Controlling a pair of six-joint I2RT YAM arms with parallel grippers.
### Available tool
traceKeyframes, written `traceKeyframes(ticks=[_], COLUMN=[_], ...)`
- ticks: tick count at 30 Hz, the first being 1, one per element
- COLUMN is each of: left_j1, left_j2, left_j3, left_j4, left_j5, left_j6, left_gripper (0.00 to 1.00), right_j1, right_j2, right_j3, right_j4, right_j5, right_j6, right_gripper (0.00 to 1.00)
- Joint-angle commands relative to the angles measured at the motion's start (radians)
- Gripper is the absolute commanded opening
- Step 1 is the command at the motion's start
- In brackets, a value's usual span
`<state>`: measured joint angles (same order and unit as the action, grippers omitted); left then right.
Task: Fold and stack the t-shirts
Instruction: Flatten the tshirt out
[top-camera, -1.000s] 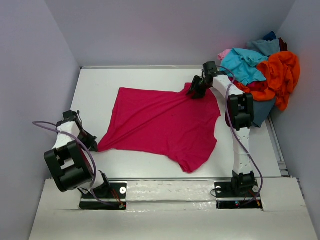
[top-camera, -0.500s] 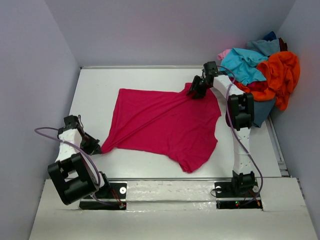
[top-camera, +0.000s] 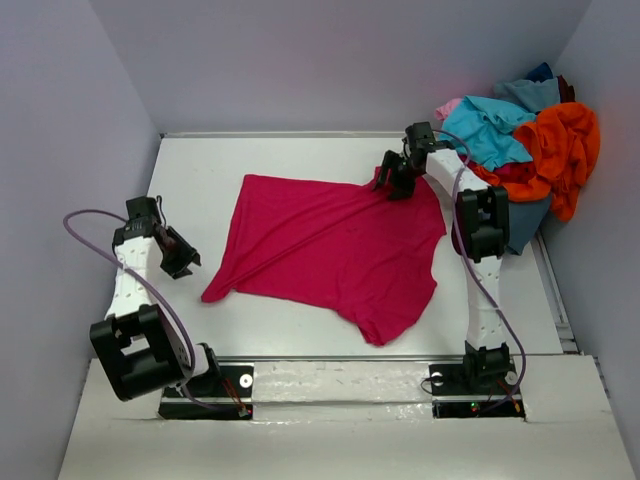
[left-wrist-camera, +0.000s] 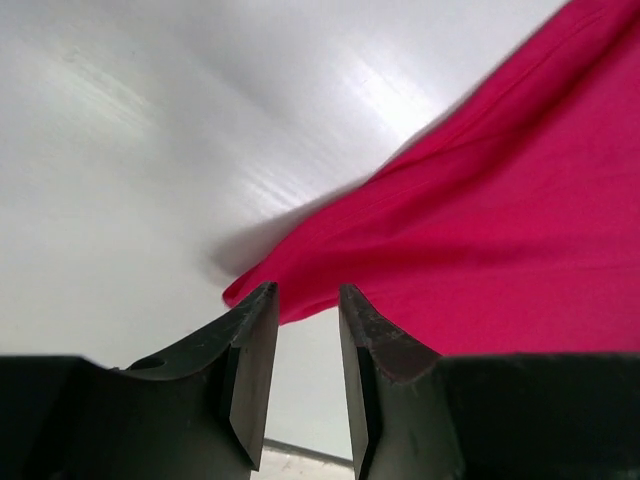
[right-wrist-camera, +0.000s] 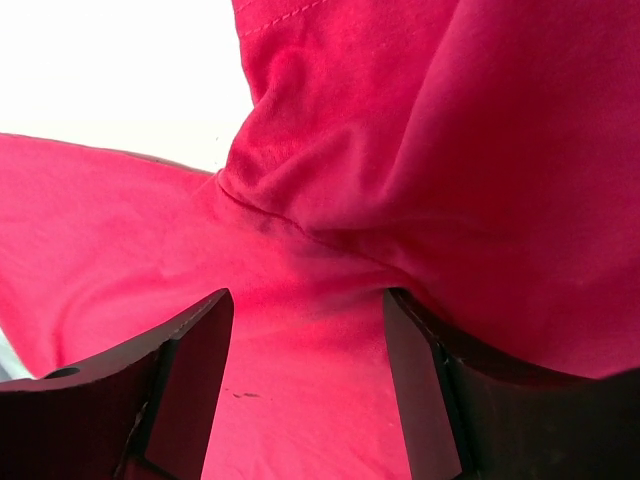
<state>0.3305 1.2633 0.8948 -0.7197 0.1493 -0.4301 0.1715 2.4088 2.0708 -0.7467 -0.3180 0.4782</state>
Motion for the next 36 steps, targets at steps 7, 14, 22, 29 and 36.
traceKeyframes(ticks=[7, 14, 22, 29, 36], left_j1=[-0.217, -0.340, -0.349, -0.349, -0.390], left_j2=[0.350, 0.659, 0.852, 0.955, 1.070], left_j3=[0.366, 0.616, 0.957, 1.156, 1.265], left_j4=[0.101, 0.123, 0.094, 0.089, 0.097], left_j5=[-0.042, -0.028, -0.077, -0.016, 0.071], left_j6=[0.060, 0.085, 0.129, 0.154, 0.209], left_gripper=[0.40, 0.38, 0.39, 0.42, 0.43], right_j1=[0.105, 0.128, 0.128, 0.128, 0.128], right_j2=[-0.034, -0.114, -0.189, -0.151, -0.045], right_j3=[0.041, -0.080, -0.199, -0.140, 0.038], right_j4=[-0.143, -0.125, -0.111, -0.152, -0.217], right_j5=[0.082, 0.108, 0.148, 0.157, 0.151], right_j6=[-0.041, -0.027, -0.026, -0.039, -0.043], right_gripper=[0.68, 0.67, 0.67, 0.67, 0.67])
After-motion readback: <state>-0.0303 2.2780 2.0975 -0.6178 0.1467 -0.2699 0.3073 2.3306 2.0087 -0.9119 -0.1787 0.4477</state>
